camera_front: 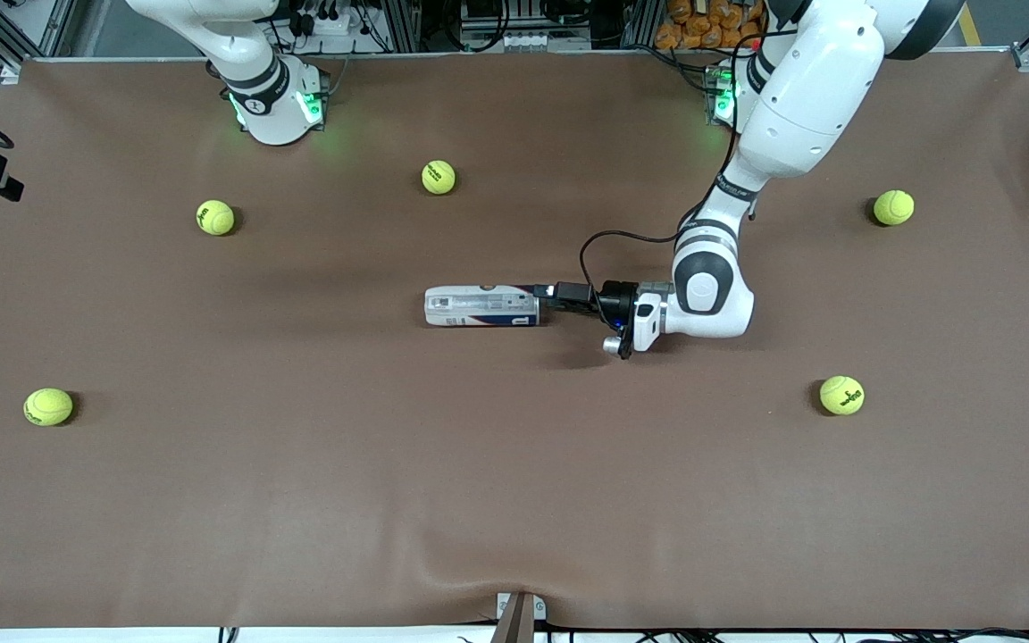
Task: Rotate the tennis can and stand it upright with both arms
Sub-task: 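Close the left gripper around the can's open end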
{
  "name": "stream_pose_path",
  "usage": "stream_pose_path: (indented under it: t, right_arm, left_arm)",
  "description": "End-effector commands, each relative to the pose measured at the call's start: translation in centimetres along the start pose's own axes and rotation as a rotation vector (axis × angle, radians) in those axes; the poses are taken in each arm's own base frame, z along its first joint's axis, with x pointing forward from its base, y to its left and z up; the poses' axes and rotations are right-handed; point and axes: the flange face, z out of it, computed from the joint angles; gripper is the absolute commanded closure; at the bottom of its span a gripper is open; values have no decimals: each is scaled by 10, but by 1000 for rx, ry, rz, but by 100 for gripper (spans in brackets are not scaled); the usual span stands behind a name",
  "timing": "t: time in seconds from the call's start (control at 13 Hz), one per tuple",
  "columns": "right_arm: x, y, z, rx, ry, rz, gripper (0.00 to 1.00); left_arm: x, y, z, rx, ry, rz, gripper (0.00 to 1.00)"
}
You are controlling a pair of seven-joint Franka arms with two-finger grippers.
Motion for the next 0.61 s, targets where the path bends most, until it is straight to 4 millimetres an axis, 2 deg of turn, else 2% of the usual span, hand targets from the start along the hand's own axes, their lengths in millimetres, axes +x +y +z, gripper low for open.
stream_pose_path:
  t: [0.0, 0.38, 0.46, 0.54]
  right_arm:
    - [-3, -1, -5, -19, 2, 4, 0]
    - [-1, -5, -3, -20, 1, -2, 0]
    - [0, -8, 0, -16, -1, -9, 0]
    - [1, -10, 0, -15, -1, -13, 0]
  left_arm:
    - [6, 0, 12, 1, 34, 25, 0]
    - [9, -3, 38, -39, 54, 48, 0]
    - [9, -2, 39, -38, 53, 48, 16]
    - [9, -3, 37, -37, 54, 52, 51]
